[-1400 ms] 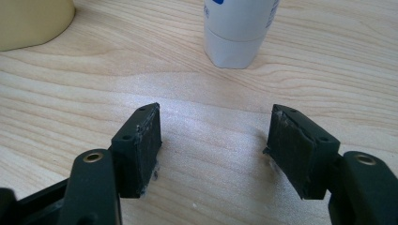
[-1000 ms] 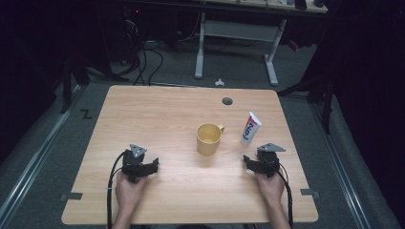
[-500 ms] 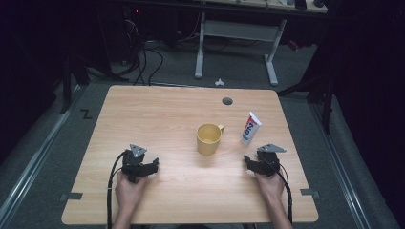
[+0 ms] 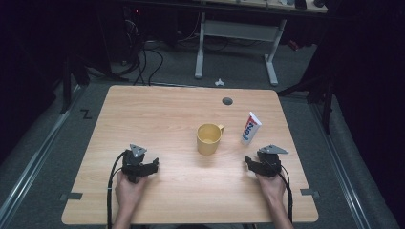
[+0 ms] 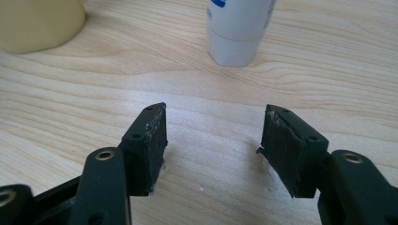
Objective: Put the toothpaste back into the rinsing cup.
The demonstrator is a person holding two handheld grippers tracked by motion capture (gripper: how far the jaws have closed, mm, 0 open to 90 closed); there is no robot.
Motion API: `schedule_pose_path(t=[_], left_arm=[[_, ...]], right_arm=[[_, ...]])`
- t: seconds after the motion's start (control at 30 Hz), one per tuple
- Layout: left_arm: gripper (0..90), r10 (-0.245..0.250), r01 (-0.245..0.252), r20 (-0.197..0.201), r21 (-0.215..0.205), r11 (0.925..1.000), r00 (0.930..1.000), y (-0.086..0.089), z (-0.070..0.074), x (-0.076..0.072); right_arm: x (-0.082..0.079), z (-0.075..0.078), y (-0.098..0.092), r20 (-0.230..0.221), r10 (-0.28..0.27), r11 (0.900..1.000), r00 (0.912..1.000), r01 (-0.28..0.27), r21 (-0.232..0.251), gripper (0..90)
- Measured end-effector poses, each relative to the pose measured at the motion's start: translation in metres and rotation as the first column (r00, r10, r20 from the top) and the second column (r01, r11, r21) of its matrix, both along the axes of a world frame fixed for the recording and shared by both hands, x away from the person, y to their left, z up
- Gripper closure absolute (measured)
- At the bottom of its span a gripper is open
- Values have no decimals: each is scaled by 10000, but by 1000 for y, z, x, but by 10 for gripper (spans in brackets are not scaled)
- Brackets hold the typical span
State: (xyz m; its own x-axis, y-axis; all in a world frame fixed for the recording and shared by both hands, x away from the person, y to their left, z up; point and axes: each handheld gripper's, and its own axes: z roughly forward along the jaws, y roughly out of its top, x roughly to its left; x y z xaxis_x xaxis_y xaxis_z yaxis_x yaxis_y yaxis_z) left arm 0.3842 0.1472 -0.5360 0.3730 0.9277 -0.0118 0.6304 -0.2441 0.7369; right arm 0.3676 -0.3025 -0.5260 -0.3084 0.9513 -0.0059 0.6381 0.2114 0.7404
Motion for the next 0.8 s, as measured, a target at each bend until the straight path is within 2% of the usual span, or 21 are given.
schedule_pose_path(t=[0.23,0.67,0.8], left_arm=[[230,-1,1,1,-2,10000,10000,0,0,0],[230,1,-1,1,-8,10000,10000,0,0,0],[231,1,-1,2,-8,10000,10000,0,0,0]], right_arm=[[-3,5,-1,209,68,9989,9998,-78,454,424],[1,17,1,493,181,9984,9986,-206,524,431],[1,18,0,485,106,9969,9988,-144,774,437]])
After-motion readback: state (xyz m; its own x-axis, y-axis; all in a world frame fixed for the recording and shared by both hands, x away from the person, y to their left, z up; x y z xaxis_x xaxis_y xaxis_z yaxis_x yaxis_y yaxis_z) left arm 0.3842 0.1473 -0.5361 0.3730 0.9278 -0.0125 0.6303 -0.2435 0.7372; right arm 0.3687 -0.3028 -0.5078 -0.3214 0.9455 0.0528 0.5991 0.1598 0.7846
